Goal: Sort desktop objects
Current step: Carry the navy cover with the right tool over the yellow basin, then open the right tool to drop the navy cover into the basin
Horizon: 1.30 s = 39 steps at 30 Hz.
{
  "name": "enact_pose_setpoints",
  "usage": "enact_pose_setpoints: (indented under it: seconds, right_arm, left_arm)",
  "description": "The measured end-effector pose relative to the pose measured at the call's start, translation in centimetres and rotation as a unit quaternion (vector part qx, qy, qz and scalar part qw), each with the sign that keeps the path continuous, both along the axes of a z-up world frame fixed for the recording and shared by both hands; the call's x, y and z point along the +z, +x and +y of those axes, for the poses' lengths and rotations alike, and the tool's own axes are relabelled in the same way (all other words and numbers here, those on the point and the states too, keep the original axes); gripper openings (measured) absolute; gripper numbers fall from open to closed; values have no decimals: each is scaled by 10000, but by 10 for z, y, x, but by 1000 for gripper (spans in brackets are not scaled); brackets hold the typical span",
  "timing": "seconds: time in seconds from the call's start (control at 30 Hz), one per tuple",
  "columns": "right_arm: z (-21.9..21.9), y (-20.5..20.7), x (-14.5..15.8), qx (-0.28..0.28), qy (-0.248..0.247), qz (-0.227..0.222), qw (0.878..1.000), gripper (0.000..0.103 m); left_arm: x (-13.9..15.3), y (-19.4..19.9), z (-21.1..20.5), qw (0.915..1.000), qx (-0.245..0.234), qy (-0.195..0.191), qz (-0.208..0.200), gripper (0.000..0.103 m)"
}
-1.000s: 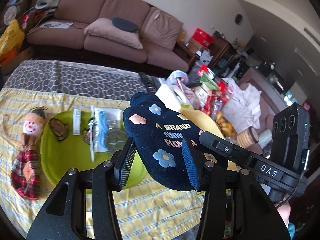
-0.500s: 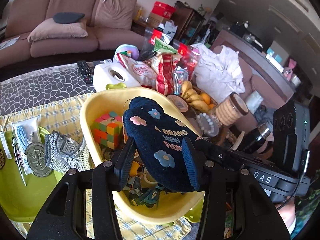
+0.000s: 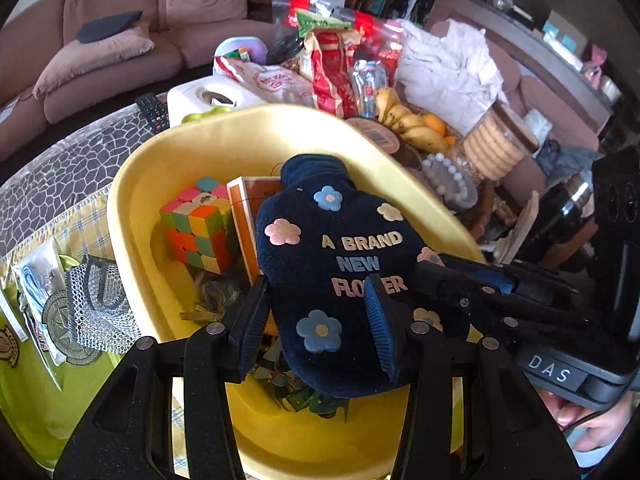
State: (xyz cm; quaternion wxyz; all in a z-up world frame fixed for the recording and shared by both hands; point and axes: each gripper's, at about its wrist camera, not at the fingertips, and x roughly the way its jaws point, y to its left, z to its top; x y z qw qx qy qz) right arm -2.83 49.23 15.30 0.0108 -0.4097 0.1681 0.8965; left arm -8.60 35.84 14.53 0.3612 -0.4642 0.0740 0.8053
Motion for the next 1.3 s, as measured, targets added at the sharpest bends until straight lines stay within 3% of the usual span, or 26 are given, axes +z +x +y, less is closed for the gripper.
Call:
enact_pose_setpoints:
  seconds: [0.17, 0.27, 0.57, 0.73, 0.93, 1.0, 1.1, 1.13, 1.17, 1.2, 1.27, 1.3]
  right_arm:
    - [-17, -8, -8, 216, 474, -289, 9982, 25]
    - [-25, -12, -10, 262, 812, -501, 9951, 25]
    - [-44, -20, -19, 581, 1186, -945, 9867, 25]
    - [-36, -20, -14, 453, 1009, -967, 9892, 23]
    - [-30, -7, 9, 160, 847, -711, 9937, 24]
    - [-35, -4, 17, 154, 862, -638, 9941, 30]
    - [-47, 1, 28, 230, 883, -506, 9945, 51]
    - [-53, 2, 31, 266, 879, -457, 9947, 59]
    - [-58, 3, 34, 306, 873, -410, 9949, 66]
    - [-63, 4, 37, 345, 870, -369, 9949, 70]
    - [-75, 6, 41, 393, 861, -282, 9951, 83]
    - [-80, 7, 43, 422, 849, -237, 9952, 84]
  left_arm:
    - [-6, 8, -2, 9990, 24, -401, 209, 44]
    - [0, 10, -12, 9993, 93, -298, 201, 47]
    - [11, 15, -32, 9994, 142, -226, 240, 50]
    - [20, 21, -43, 9997, 175, -58, 171, 52]
    - [37, 25, -69, 9991, 349, 209, 119, 69]
    - [42, 28, -80, 9986, 432, 281, 100, 70]
    - [45, 30, -97, 9980, 572, 243, 94, 71]
    - [46, 31, -102, 9979, 612, 220, 84, 75]
    - [46, 32, -108, 9976, 652, 216, 81, 91]
    - [47, 34, -115, 9972, 695, 256, 95, 99]
    - [49, 37, -132, 9962, 797, 351, 75, 100]
    - [49, 37, -141, 9956, 855, 370, 47, 100]
